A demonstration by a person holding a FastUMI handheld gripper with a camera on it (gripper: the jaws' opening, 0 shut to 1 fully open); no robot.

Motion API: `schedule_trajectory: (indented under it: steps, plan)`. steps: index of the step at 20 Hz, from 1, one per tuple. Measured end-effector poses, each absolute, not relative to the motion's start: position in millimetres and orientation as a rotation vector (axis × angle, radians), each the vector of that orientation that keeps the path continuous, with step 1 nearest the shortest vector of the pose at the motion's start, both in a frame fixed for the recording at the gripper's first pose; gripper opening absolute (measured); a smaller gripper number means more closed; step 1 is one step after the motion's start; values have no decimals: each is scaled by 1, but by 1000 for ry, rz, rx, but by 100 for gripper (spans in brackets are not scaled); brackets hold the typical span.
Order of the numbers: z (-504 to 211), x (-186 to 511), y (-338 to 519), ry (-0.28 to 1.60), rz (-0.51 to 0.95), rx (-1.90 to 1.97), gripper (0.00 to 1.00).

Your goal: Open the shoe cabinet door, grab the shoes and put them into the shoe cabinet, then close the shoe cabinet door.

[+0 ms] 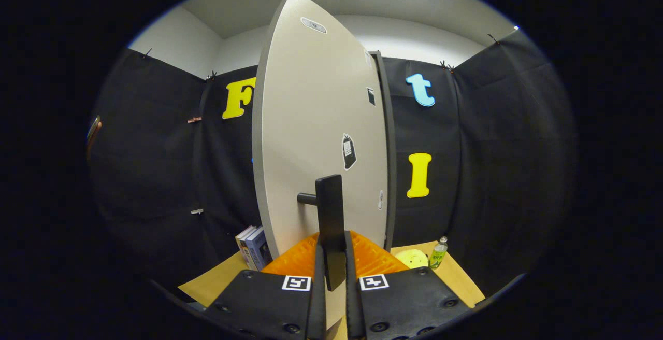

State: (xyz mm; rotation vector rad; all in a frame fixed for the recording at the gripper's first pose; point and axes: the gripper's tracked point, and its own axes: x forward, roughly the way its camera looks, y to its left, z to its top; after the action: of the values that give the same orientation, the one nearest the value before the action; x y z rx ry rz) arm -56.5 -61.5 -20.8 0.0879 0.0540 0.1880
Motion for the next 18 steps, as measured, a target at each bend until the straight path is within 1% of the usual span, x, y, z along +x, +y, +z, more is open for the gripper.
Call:
schedule_trajectory:
  steps: [8, 9, 10, 13, 16, 17, 18]
  plan:
    - [-7, -53, -139, 44, 124, 82, 18]
    - [-7, -53, -150, 37, 108, 74, 15]
    - [-2, -52, -161, 24, 90, 70, 13]
    - [11, -61, -197, -9, 31, 63, 13]
    - [15, -74, -203, -6, 35, 98, 13]
    - [13, -76, -199, -5, 39, 97, 19]
    - [12, -81, -204, -11, 5, 70, 19]
